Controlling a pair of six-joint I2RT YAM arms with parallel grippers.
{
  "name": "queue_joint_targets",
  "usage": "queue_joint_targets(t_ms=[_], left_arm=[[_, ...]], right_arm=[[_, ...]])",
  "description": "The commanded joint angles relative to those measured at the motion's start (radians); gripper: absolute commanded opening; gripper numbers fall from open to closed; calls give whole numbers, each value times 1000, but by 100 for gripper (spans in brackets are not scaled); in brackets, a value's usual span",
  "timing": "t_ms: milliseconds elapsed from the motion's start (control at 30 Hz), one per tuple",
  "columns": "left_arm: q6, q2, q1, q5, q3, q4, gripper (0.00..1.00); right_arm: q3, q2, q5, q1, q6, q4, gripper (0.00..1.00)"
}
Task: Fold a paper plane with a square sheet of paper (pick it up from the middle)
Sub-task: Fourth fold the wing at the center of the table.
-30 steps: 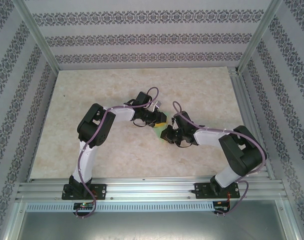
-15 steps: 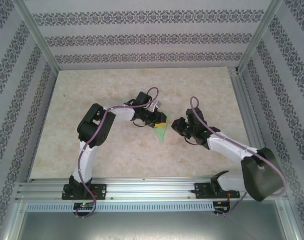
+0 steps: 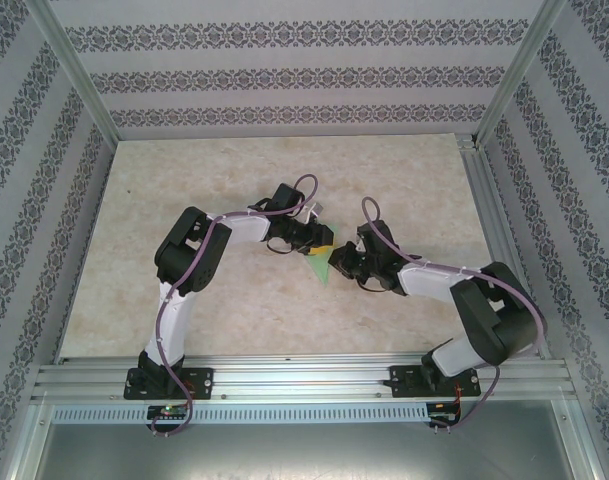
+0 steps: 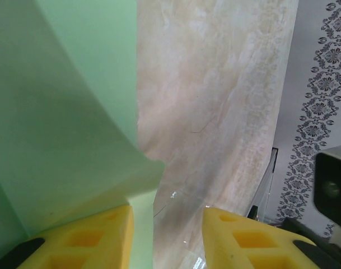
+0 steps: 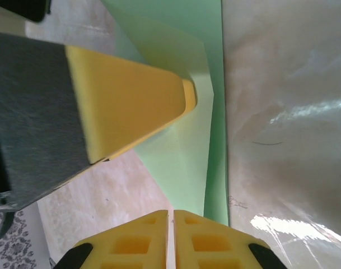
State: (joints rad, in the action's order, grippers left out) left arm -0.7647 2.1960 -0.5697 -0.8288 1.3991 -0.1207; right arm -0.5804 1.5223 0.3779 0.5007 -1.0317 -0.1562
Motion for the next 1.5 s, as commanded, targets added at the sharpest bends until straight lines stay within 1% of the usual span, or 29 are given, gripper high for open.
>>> queue_joint_targets(t_ms=[0, 200, 433, 567, 767, 900, 1033, 1267, 1467], left_arm=[[0, 4, 5, 5, 10, 13, 39], [2, 4, 5, 2, 11, 10, 39], [6, 4, 4, 7, 12, 4, 39], [3, 1, 9, 14, 13, 7, 39], [29, 22, 39, 25, 45, -25, 39], [22, 48, 57, 11, 72, -18, 39], [32, 68, 68, 31, 116, -49, 39], [41, 155, 80, 32, 205, -85, 37], [49, 179, 92, 22, 243, -99, 37]], right_arm=[[-39, 62, 59, 23, -31, -83, 12], [-37, 163, 81, 34, -61, -167, 11], [-38, 188, -2, 36, 12, 33, 11], [-32, 224, 15, 39, 19, 26, 10], [-21, 260, 32, 42, 16, 18, 10], [-30, 269, 33, 42, 27, 50, 10], [-49, 271, 29, 44, 47, 95, 9], [-72, 270, 26, 46, 64, 134, 9], [-87, 278, 13, 45, 84, 184, 9]])
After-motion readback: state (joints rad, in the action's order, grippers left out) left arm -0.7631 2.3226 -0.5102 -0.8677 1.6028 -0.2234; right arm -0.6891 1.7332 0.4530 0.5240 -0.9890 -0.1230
